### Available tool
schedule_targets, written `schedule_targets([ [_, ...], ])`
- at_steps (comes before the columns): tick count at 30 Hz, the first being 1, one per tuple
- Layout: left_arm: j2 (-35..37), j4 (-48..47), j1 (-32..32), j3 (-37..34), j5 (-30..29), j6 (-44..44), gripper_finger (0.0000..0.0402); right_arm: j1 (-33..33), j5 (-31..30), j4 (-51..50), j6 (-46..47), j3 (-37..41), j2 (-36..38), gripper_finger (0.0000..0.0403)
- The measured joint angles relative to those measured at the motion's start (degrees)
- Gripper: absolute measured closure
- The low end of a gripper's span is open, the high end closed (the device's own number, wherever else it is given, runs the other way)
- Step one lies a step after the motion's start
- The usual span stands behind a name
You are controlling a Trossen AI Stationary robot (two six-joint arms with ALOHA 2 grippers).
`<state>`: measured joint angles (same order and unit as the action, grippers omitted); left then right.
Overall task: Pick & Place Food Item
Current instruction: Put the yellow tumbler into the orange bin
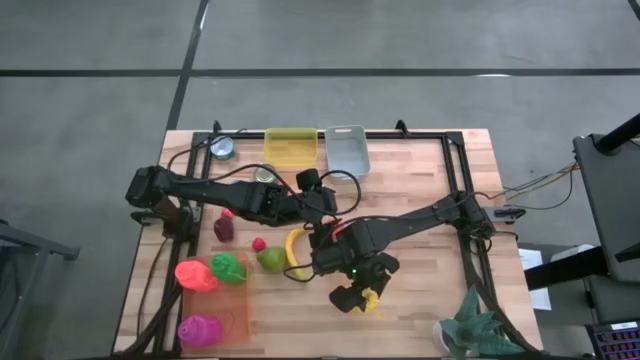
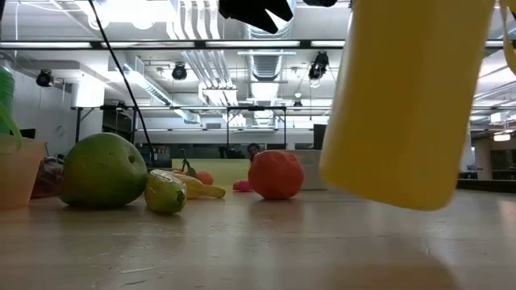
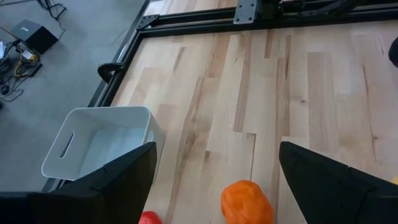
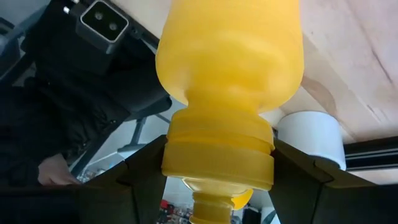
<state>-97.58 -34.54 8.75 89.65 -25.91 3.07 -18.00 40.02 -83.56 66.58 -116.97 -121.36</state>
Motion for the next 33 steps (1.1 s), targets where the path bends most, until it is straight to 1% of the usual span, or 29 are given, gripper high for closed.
schedule_targets([
  [17, -0.02, 0.00, 0.00, 0.00, -0.02, -0.06, 0.0060, -0.09, -2.67, 1.61, -1.39, 1.10, 0.00, 0.0179],
  [33, -0.02, -1.10, 0.00, 0.00, -0.50, -0.07, 0.0060, -0.09, -2.78, 2.97, -2.09, 2.36, 0.02, 0.0179],
])
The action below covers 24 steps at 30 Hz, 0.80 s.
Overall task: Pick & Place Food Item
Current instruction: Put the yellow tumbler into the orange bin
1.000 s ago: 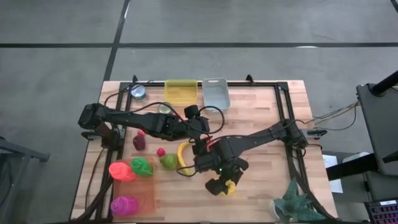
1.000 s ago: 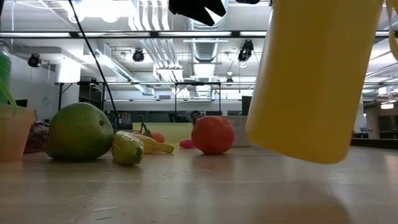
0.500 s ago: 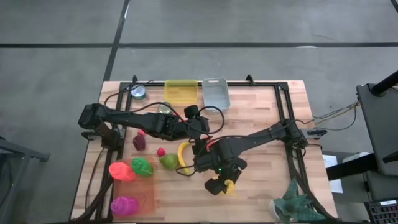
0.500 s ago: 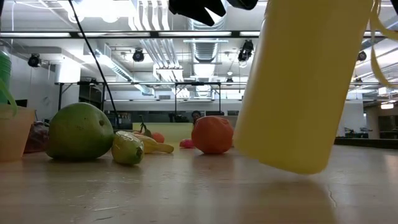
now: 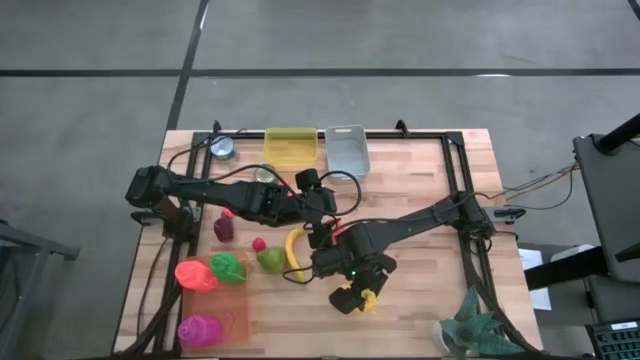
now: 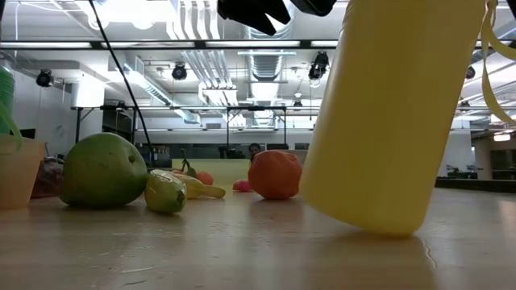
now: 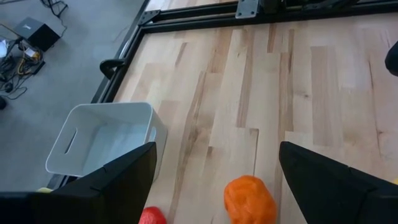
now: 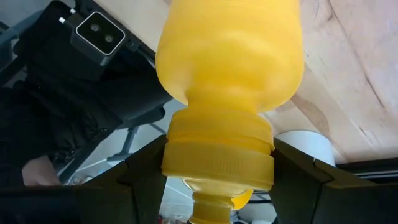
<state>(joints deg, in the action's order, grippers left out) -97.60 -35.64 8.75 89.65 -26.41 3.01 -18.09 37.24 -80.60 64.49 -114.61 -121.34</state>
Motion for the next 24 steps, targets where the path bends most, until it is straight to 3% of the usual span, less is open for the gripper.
schedule_targets([
  [24, 0.00, -0.02, 0.00, 0.00, -0.15, 0.02, 0.0060, 0.00, -2.59, 0.26, -1.49, -0.11, 0.09, 0.0179],
])
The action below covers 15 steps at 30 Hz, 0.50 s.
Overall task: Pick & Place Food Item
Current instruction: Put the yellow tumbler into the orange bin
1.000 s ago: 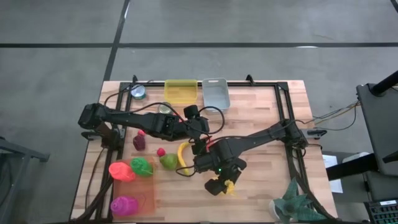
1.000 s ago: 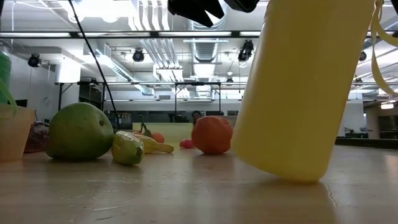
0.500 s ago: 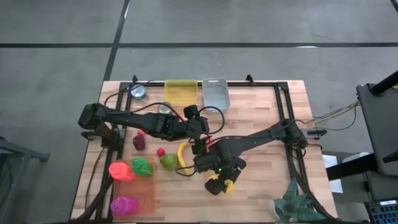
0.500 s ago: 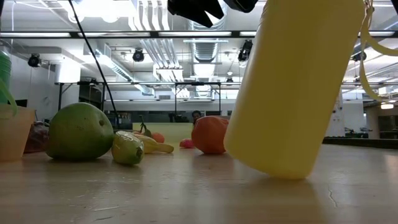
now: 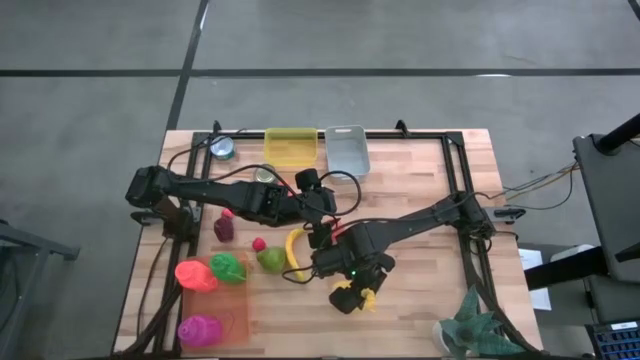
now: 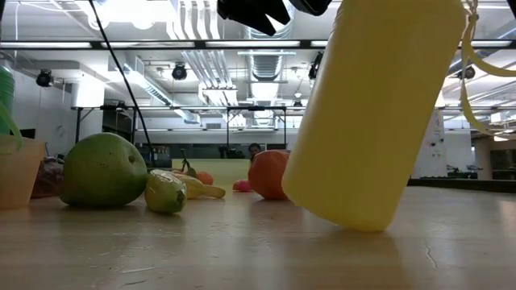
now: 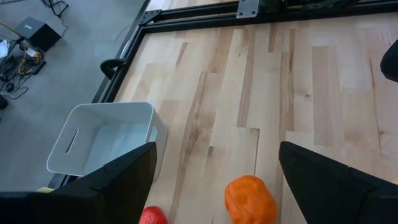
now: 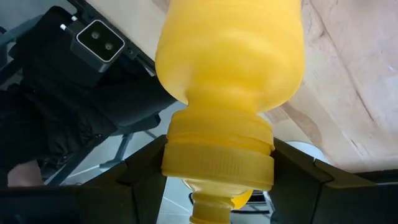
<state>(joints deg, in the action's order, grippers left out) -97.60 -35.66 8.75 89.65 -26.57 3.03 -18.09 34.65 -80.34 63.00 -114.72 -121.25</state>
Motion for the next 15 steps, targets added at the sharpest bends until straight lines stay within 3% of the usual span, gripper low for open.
schedule_targets([
  [15, 0.00, 0.00, 0.01, 0.00, 0.02, 0.01, 0.0060, 0.11, -0.38, 0.02, 1.06, -0.34, -0.09, 0.0179],
])
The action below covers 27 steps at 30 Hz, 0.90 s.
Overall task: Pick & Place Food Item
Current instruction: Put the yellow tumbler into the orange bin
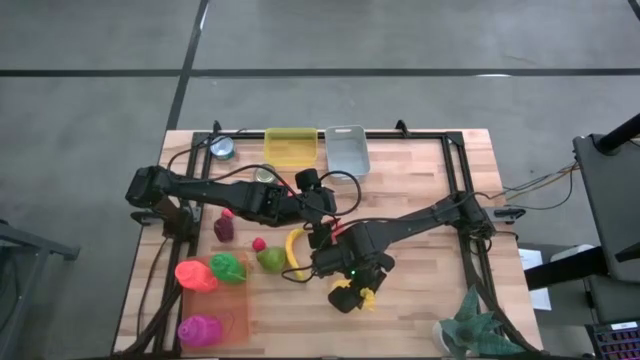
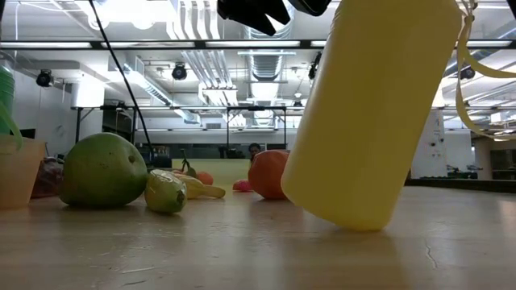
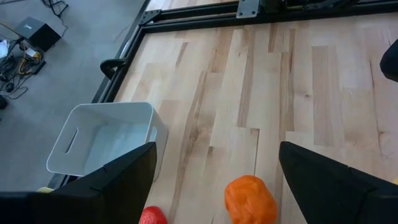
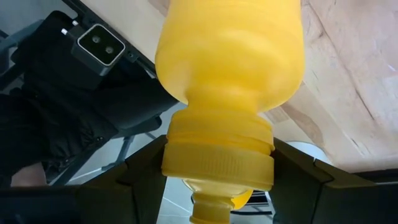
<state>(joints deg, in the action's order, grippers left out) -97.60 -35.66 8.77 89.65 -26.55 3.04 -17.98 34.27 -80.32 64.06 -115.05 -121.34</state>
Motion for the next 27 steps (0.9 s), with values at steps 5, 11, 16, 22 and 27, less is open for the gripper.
schedule_targets([
  [5, 0.00, 0.02, -0.01, 0.00, 0.00, 0.01, 0.0060, 0.26, -0.17, 0.12, 0.32, -0.61, -0.07, 0.0179],
  [11, 0.00, -0.04, -0.04, 0.00, -0.02, -0.02, 0.0059, 0.46, -0.24, 0.27, 0.01, -0.67, -0.07, 0.0179],
  [16, 0.00, -0.20, -0.14, 0.00, -0.03, -0.04, 0.0059, 0.61, -1.81, 0.56, -0.44, -0.67, -0.07, 0.0179],
  [22, 0.00, -0.24, -0.25, 0.00, -0.48, -0.11, 0.0059, 0.79, -3.51, 0.81, -2.16, -0.67, -0.07, 0.0179],
  [27, 0.00, -0.24, -0.25, 0.00, -0.46, -0.19, 0.0059, 0.79, -4.40, 1.04, -2.48, -0.67, -0.07, 0.0179],
])
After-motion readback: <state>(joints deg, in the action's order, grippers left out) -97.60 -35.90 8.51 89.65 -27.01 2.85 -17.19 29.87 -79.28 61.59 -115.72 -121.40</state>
